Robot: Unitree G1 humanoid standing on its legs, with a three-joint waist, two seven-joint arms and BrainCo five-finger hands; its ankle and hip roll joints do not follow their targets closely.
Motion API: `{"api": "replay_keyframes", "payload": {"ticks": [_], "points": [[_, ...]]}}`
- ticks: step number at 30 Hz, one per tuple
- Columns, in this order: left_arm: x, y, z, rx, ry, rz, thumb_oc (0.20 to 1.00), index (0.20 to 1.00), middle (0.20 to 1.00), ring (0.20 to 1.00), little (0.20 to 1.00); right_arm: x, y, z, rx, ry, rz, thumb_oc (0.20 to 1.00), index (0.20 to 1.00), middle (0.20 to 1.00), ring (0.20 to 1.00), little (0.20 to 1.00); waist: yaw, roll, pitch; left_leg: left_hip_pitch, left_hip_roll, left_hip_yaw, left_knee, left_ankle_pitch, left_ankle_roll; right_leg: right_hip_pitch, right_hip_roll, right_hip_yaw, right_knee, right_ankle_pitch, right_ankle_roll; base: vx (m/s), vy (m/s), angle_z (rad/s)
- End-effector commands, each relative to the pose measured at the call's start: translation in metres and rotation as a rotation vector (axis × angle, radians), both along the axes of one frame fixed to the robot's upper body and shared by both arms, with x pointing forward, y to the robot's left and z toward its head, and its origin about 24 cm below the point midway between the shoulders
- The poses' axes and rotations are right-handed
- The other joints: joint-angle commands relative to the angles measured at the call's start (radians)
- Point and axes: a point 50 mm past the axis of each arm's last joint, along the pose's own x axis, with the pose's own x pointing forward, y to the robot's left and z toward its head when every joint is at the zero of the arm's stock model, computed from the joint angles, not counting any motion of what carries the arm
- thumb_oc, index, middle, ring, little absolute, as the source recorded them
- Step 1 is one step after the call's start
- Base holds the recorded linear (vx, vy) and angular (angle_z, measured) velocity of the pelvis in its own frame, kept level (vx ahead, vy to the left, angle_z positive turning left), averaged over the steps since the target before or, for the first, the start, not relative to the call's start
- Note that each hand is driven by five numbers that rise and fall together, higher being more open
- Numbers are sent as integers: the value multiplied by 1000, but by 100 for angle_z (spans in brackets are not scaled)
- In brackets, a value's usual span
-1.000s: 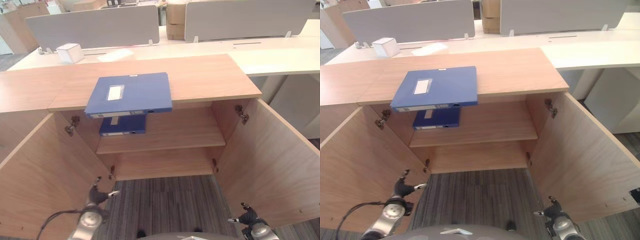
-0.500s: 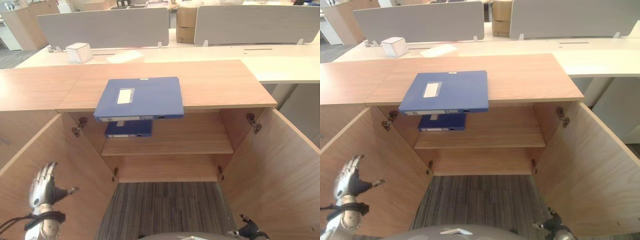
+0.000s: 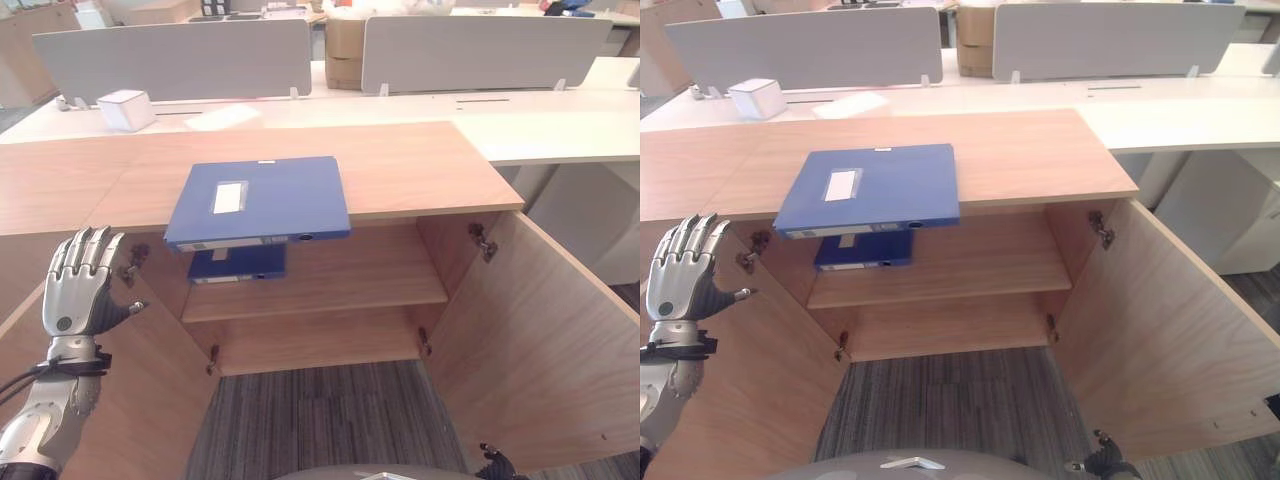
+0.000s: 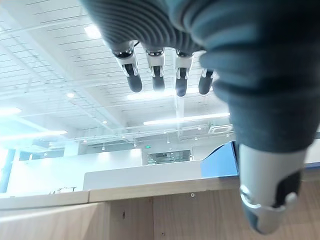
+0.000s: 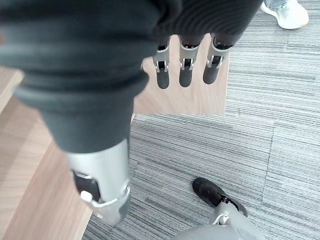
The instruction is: Put the empty folder in the office cabinet
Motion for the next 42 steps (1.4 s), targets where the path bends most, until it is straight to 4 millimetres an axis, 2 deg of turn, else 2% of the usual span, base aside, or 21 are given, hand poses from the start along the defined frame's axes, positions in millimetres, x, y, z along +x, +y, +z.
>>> {"api": "replay_keyframes", "payload": {"ticks": [1,14,20,31,42], "points": [[21,-2,38,109,-143,-65,1000,1000,1000,1000,1000,30,5,5,1,-92,26,1000,1000,1000,1000,1000,-17,-4,-1,14,62,-50,1,-55,-61,27,-89,11,5,-5,78,7,1,-8],[42,-38,17,2,-70,-208,1000,1000,1000,1000,1000,32,3,6,0,-107,-20,1000,1000,1000,1000,1000,-50,-2,-7,37,68,-19,1,-66,-61,20,-79,48,4,-4,79,17,-4,-10],[46,-45,6,-25,-33,-223,1000,1000,1000,1000,1000,31,3,6,-2,-110,-27,1000,1000,1000,1000,1000,-62,-1,-10,44,67,-10,1,-69,-60,22,-76,58,4,-5,78,11,-3,-3],[52,-44,1,-5,-10,-209,1000,1000,1000,1000,1000,29,2,5,-8,-105,-35,1000,1000,1000,1000,1000,-73,-2,-11,53,67,-3,1,-74,-61,25,-73,65,4,-6,79,4,-2,-2],[66,-22,6,110,-16,-96,1000,1000,1000,1000,1000,26,1,6,-15,-114,-43,1000,1000,1000,1000,1000,-99,-4,-17,67,61,20,1,-84,-59,18,-73,87,4,2,85,16,10,-6]]}}
